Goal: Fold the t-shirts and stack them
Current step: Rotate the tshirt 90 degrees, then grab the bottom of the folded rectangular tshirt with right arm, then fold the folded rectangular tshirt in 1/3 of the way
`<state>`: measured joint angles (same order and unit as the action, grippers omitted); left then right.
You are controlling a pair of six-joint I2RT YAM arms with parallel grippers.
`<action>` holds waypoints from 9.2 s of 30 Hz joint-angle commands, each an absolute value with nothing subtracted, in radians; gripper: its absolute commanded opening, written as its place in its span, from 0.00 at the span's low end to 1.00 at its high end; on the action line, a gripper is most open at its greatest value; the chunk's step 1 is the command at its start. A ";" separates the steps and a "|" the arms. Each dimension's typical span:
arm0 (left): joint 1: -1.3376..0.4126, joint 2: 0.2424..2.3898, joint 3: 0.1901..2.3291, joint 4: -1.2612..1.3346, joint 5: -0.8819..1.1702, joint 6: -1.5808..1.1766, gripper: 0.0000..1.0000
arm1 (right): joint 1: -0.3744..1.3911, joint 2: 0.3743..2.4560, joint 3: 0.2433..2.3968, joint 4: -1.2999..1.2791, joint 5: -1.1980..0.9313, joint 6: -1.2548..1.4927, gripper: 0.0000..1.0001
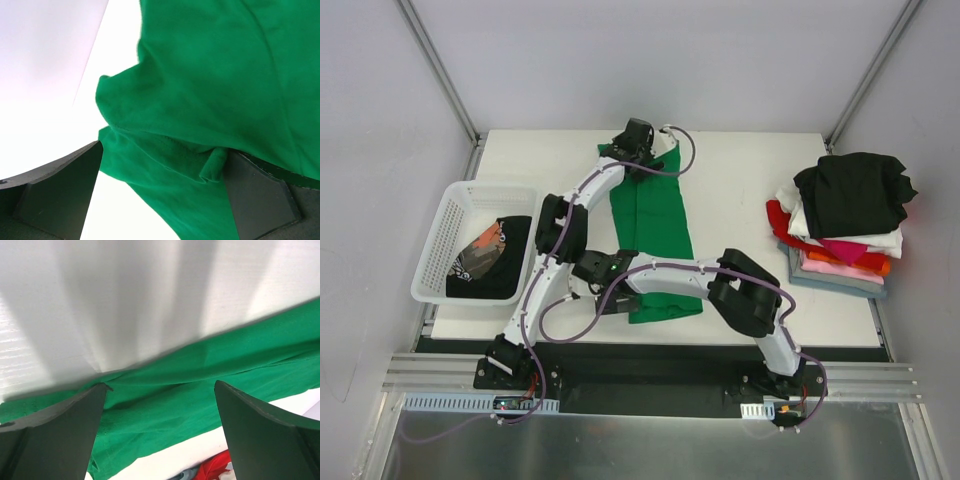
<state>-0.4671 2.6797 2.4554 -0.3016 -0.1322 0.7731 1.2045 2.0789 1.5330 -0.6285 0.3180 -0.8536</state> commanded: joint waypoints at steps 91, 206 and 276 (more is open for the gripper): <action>-0.451 1.690 1.192 -0.241 -0.276 0.566 0.99 | 1.223 1.738 1.256 -0.738 0.104 -0.704 0.98; -0.327 1.799 1.157 -0.150 -0.216 0.557 0.95 | 1.221 1.807 1.535 -0.834 0.360 -0.848 0.01; -0.313 1.756 1.170 -0.117 -0.302 0.534 0.95 | 0.838 2.207 1.881 -0.626 0.396 -1.117 0.48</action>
